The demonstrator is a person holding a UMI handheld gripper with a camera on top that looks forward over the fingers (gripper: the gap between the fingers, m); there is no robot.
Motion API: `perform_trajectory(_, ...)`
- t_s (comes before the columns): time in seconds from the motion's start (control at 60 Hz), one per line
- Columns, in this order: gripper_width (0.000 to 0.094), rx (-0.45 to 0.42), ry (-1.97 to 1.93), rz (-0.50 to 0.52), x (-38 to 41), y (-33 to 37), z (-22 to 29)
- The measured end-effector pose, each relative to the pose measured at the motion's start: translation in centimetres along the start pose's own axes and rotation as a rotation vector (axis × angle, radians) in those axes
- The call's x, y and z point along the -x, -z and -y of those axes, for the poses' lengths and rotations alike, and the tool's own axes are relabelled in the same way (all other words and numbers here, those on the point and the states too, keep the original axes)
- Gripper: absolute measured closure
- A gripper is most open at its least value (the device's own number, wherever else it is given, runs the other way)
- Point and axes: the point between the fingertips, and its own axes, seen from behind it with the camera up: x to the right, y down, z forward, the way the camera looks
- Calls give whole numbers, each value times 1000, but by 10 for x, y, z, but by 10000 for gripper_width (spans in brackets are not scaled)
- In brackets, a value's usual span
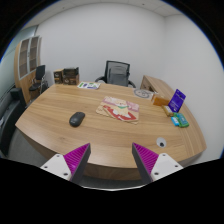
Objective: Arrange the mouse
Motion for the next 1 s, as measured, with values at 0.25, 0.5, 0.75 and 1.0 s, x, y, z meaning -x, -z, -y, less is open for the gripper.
perform_trajectory(0.25, 67, -5, -6, 51, 100, -45, 14)
perform_trajectory(0.5, 69, 17, -40, 72, 176, -110, 17)
perform_trajectory(0.75, 70, 42, -59, 45, 202, -176, 21)
perform_trajectory(1.0, 73, 53, -74, 2, 194, -232, 35)
